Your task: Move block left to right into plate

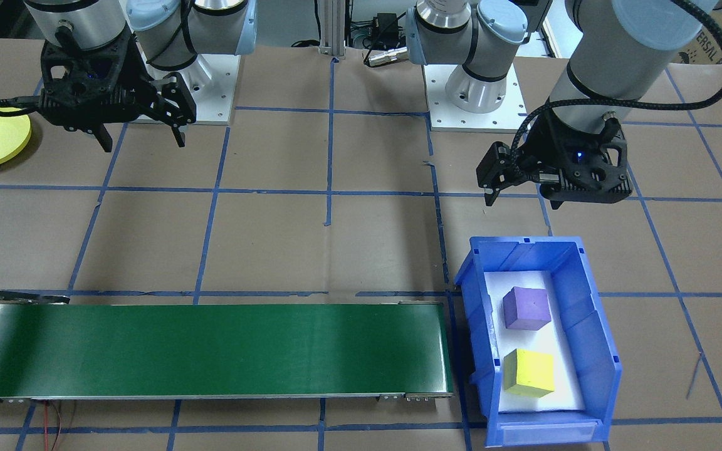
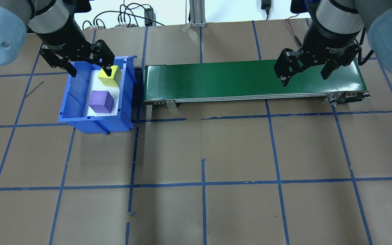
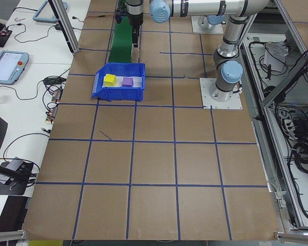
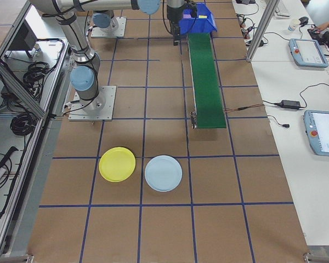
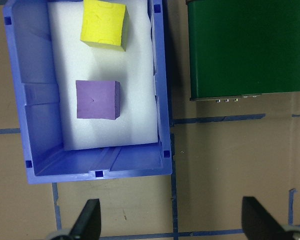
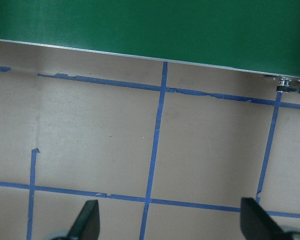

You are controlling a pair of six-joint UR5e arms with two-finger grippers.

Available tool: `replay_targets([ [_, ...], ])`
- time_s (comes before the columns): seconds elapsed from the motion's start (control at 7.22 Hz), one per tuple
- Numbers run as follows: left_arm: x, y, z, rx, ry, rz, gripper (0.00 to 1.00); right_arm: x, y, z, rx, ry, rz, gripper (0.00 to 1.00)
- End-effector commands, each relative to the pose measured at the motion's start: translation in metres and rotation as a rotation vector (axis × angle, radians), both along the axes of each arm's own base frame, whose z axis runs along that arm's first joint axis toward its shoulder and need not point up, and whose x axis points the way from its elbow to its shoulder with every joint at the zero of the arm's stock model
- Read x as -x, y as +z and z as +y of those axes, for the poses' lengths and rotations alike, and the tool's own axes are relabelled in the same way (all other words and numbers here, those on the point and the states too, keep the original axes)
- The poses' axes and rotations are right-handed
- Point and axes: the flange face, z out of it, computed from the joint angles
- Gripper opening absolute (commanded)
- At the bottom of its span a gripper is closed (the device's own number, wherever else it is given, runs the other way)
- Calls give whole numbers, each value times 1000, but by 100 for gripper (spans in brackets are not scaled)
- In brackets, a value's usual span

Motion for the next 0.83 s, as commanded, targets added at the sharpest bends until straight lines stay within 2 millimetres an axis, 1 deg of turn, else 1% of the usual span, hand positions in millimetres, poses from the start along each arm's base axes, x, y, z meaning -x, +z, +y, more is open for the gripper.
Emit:
replay_targets([
  [0.0, 0, -1, 0, -2, -1, 2, 100, 0, -1, 0, -4, -1, -1, 100],
  [0.14, -2, 0, -3, 10, -4, 2, 100, 0, -1, -1, -2, -1, -2, 100],
  [0.28, -10, 0, -6, 15, -2, -1, 100, 0, -2, -1, -4, 0, 0, 100],
  [0.42, -16, -6, -14, 18, -14, -4, 100, 0, -2, -1, -4, -1, 0, 100],
  [0.55, -22, -20, -24, 14, -16, -3, 100, 0, -1, -1, -2, -1, -2, 100],
  [0.69, -25, -48, -41, -3, -43, -1, 100, 0, -3, -2, -7, -1, 0, 100],
])
